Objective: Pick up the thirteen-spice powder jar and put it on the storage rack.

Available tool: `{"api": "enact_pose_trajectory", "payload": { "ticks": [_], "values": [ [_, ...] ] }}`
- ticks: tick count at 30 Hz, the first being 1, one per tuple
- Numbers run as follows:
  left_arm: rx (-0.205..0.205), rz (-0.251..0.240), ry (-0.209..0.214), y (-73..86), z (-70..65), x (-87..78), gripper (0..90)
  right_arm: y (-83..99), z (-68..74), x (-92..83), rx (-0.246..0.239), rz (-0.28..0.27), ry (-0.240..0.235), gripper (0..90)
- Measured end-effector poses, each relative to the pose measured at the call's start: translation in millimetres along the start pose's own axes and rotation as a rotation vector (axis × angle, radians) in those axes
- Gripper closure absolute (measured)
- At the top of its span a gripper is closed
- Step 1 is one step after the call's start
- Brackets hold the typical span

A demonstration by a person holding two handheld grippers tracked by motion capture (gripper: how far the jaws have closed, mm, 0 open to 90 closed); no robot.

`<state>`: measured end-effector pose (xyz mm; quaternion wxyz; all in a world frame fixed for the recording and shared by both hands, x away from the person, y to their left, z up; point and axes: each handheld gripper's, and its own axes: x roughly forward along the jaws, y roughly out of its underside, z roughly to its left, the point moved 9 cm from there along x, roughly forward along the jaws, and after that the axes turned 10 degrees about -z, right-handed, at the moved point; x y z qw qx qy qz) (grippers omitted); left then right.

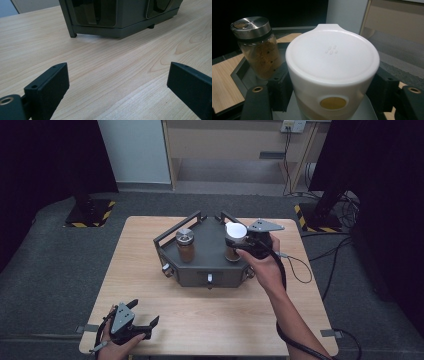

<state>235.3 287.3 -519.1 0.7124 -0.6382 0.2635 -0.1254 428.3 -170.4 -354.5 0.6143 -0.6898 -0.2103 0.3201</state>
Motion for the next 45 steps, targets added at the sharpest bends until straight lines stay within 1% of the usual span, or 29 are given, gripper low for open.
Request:
{"api": "enact_pose_trajectory", "payload": {
  "ticks": [4, 12, 21, 26, 27, 28, 31, 32, 36, 40, 45],
  "values": [
    [0.002, 0.001, -0.002, -0.1, 0.1, -0.4, 3.2, -0.7, 1.0, 0.0, -0.004, 0.005, 0.002, 31.1],
    [0.003, -0.002, -0.005, -1.4, 0.0, -1.2, 3.2, -2.4, -1.3, 1.3, 0.011, 0.015, 0.0, 31.0],
    [0.003, -0.004, -0.007, -2.3, 0.0, -1.6, 3.2, -4.1, -1.5, 2.2, 0.011, 0.023, -0.003, 30.9],
    [0.003, -0.007, -0.005, -2.5, -0.4, -1.6, 3.2, -4.9, -3.5, 2.5, 0.01, 0.027, -0.014, 30.3],
    [0.004, -0.007, -0.004, -2.7, -0.3, -1.6, 3.1, -4.8, -3.5, 2.5, 0.006, 0.025, -0.013, 25.8],
    [0.004, -0.008, -0.005, -2.7, -0.2, -1.8, 3.1, -5.0, -3.4, 2.9, 0.014, 0.027, -0.012, 20.0],
    [0.003, -0.009, -0.007, -2.9, -0.2, -2.0, 3.1, -5.6, -2.3, 3.5, 0.018, 0.03, -0.001, 8.7],
    [0.004, -0.01, -0.006, -3.1, -0.3, -2.2, 3.1, -5.9, -1.9, 3.6, 0.02, 0.03, 0.003, 6.2],
    [0.004, -0.011, -0.006, -3.6, -0.5, -2.5, 3.1, -8.0, -1.2, 3.2, 0.023, 0.034, 0.002, 4.0],
    [0.004, -0.014, -0.008, -4.1, -0.2, -3.1, 3.1, -9.2, -0.8, 3.5, 0.019, 0.041, -0.002, 4.1],
    [0.004, -0.017, -0.01, -4.7, 0.2, -3.8, 3.1, -10.3, -0.7, 3.5, 0.022, 0.049, 0.006, 4.1]
  ]
}}
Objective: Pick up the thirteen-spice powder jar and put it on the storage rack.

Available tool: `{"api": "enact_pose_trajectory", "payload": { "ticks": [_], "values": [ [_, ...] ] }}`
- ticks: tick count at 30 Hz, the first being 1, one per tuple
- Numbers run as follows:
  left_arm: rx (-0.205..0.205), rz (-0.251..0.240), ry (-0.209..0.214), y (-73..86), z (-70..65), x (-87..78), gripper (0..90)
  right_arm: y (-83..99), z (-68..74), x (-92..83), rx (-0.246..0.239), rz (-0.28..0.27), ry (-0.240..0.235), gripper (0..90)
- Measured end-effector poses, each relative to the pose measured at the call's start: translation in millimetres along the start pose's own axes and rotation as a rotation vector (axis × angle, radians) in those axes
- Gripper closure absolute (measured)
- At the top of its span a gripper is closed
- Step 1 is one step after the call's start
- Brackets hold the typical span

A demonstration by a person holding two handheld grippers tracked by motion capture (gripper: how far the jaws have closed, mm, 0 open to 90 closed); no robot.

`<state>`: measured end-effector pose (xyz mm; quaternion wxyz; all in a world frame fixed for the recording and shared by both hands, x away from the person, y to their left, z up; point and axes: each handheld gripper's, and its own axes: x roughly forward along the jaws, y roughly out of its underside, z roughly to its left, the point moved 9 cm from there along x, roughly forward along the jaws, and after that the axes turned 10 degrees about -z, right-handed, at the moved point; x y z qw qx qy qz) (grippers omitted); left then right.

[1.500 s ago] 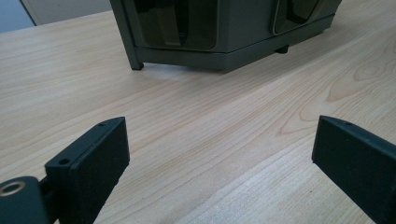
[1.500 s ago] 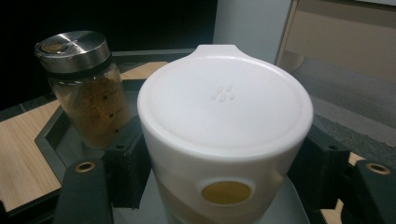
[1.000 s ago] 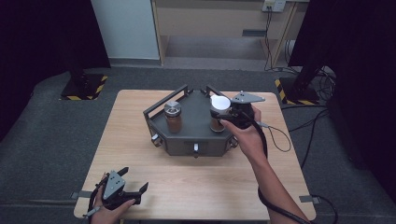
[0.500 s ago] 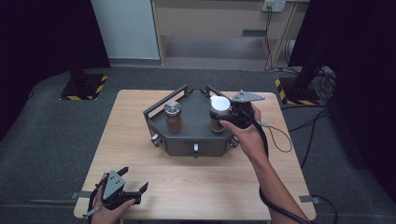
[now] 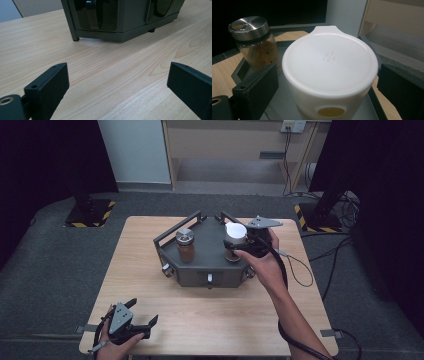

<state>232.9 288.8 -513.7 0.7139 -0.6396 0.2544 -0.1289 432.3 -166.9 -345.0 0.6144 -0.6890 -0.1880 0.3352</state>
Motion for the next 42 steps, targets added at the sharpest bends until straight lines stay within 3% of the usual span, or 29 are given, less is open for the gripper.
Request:
{"api": "enact_pose_trajectory", "payload": {
  "ticks": [18, 42],
  "values": [
    [0.002, -0.004, -0.003, -1.1, 0.0, -1.5, 3.1, -3.7, 3.6, -10.1, -0.018, 0.004, 0.001, 3.0],
    [0.008, 0.0, -0.011, -0.2, -0.4, -3.0, 3.1, 4.0, 15.3, -53.1, -0.026, -0.025, -0.016, 1.5]
  ]
}}
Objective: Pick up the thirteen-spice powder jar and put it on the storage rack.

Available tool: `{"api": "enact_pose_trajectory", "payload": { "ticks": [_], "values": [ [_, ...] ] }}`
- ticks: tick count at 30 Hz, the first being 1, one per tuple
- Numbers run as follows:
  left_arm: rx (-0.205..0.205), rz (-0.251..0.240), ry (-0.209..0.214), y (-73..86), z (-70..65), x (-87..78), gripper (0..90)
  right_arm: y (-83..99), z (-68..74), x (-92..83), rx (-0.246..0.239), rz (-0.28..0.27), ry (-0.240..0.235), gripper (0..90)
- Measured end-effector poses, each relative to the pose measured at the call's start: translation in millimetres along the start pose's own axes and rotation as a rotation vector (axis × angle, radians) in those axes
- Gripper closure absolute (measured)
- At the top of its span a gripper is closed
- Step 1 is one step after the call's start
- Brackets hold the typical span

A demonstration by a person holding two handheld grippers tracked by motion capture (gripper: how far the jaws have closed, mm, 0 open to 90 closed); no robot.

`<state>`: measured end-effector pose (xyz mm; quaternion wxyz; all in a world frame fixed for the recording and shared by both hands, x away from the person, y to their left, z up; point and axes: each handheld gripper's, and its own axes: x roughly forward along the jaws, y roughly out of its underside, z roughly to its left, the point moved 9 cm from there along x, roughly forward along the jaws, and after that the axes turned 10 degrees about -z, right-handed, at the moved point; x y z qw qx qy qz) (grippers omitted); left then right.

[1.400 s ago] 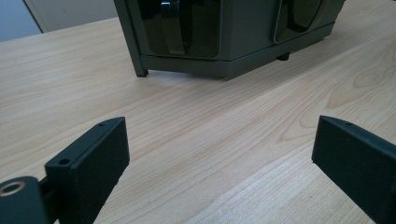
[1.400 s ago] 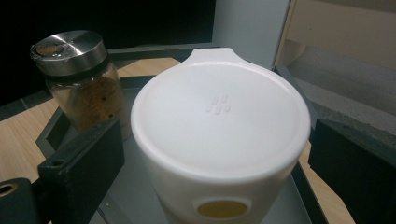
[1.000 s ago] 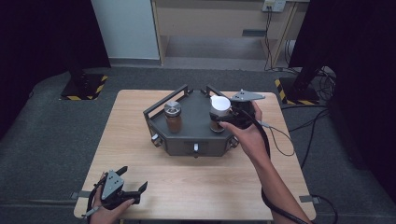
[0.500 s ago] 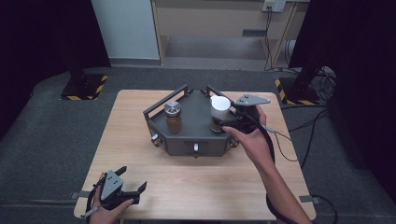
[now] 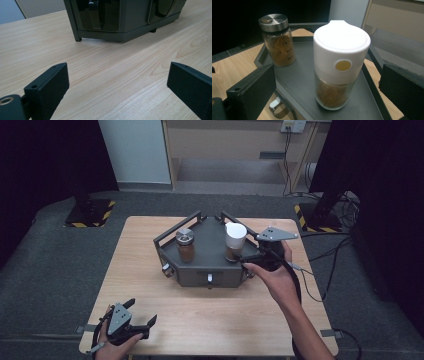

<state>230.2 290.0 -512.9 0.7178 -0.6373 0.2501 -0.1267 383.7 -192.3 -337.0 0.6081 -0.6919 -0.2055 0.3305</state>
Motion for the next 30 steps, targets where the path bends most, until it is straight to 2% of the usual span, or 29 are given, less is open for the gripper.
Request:
{"api": "enact_pose_trajectory", "payload": {
  "ticks": [8, 18, 24, 30],
  "values": [
    [0.0, 0.002, 0.002, 1.5, -0.9, 1.5, 3.1, 9.8, 4.3, -17.2, 0.015, -0.028, -0.012, 1.4],
    [0.003, 0.0, -0.004, 1.1, -1.3, -0.2, 3.1, 19.5, 16.4, -26.9, -0.024, -0.015, -0.03, 1.5],
    [0.0, 0.0, -0.009, 1.6, -0.6, -1.0, 3.1, 27.9, 20.1, -33.2, -0.031, -0.018, -0.032, 1.5],
    [-0.002, -0.001, -0.012, 2.0, 0.2, -1.3, 3.1, 43.0, 19.1, -41.5, -0.009, -0.022, -0.023, 1.4]
  ]
}}
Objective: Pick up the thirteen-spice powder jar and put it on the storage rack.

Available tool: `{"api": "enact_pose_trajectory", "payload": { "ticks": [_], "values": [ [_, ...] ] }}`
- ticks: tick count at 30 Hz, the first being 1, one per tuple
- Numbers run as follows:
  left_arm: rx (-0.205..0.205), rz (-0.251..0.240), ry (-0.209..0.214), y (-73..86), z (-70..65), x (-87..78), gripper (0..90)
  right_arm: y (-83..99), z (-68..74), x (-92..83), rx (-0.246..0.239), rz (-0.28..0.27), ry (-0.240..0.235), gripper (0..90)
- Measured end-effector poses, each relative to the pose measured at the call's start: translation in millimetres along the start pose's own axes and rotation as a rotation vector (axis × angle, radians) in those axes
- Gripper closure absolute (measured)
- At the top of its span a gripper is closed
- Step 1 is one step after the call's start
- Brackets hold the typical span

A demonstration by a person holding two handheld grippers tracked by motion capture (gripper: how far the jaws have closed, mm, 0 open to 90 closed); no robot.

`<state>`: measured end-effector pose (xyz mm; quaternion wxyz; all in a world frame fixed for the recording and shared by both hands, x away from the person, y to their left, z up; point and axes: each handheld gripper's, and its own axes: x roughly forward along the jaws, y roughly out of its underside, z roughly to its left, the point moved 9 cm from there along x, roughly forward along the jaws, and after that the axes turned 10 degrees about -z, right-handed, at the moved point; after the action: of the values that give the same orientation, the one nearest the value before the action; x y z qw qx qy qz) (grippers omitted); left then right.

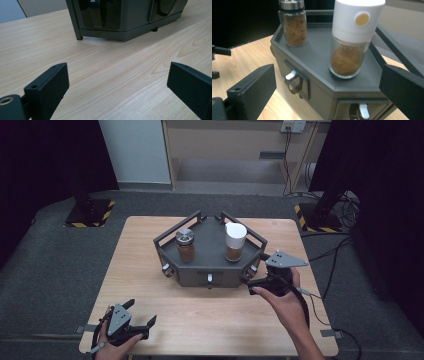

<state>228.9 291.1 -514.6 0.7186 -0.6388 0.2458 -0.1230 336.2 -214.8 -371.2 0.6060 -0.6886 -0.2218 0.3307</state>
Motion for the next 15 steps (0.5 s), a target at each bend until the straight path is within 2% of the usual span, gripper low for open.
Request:
{"api": "enact_pose_trajectory", "payload": {
  "ticks": [15],
  "values": [
    [-0.013, -0.001, -0.009, 1.9, 1.7, -0.9, 3.1, 41.5, -2.1, -18.4, 0.015, 0.024, 0.02, 1.6]
  ]
}}
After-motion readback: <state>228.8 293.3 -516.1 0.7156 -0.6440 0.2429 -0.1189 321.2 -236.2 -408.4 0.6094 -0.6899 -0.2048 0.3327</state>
